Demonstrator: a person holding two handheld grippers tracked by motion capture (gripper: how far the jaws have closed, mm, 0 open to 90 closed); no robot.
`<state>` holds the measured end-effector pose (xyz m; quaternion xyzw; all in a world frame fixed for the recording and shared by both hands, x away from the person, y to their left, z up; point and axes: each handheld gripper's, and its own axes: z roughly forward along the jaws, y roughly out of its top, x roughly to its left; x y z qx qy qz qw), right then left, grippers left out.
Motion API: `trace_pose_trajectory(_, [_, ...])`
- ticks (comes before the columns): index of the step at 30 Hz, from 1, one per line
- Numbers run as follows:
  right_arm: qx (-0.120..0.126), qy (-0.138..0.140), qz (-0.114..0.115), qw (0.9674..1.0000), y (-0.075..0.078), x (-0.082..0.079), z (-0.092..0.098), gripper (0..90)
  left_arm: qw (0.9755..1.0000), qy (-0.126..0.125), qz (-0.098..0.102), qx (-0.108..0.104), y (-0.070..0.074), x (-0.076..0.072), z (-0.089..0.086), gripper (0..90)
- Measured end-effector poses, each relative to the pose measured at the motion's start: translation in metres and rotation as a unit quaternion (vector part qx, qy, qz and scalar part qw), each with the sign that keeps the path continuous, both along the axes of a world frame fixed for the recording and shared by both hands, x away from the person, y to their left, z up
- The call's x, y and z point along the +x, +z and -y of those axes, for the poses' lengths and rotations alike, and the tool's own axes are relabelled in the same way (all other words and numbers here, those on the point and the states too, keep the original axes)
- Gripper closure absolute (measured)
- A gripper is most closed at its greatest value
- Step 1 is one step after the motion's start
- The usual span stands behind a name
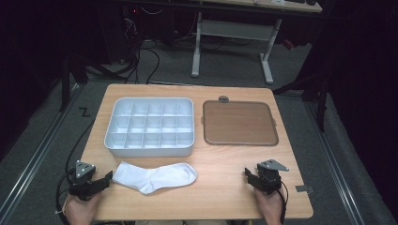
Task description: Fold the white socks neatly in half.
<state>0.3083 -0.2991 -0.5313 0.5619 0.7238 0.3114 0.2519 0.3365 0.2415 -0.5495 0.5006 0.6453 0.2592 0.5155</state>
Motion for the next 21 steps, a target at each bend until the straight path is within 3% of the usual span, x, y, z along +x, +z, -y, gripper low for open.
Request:
trace_pose_trajectory(11, [-0.001,0.000,0.000,1.0000,0.0001,0.0001,-0.0003,44.5,1.0000,-0.002,0.001,0.002,-0.0001,0.0001,0.0008,31.2])
trace_pose_trajectory(21, [-0.002,0.013,0.002,0.9999,0.0004,-0.0007,-0.0012,51.2,0.9998,-0.002,-0.002,-0.018,0.0015,0.0027,-0.0020,28.1])
